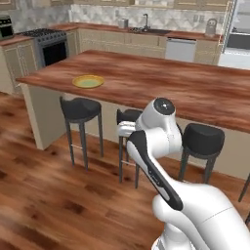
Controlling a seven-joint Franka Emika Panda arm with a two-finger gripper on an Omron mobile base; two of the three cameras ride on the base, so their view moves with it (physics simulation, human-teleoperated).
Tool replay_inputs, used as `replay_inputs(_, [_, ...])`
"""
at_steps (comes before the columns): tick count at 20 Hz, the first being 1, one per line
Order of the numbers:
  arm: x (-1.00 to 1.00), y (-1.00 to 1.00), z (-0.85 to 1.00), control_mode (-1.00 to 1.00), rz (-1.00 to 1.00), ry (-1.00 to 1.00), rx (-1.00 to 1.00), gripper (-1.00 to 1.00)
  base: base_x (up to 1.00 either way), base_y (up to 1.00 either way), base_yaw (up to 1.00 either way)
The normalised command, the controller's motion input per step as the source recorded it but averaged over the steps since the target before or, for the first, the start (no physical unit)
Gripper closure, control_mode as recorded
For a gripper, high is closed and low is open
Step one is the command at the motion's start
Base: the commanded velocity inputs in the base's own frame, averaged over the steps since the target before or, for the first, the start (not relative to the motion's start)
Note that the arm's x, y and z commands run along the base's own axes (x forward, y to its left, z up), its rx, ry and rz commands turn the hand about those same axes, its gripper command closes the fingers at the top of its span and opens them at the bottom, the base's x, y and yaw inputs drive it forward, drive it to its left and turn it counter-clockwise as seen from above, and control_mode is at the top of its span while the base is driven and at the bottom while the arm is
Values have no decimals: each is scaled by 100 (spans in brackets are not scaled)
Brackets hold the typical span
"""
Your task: Take the cheese, fish, and avocado from the fridge and place them on the plate on the dining counter to create an appetizer plate.
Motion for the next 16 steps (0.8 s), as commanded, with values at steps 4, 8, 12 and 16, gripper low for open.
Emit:
replay_inputs(4, [0,0,0,100,0,0,0,100,84,100,-35])
replay_inputs(8, [0,0,0,100,0,0,0,100,86,100,-35])
replay_inputs(12, [0,0,0,100,0,0,0,100,87,100,-35])
replay_inputs(16, [0,0,0,100,0,0,0,100,89,100,-36])
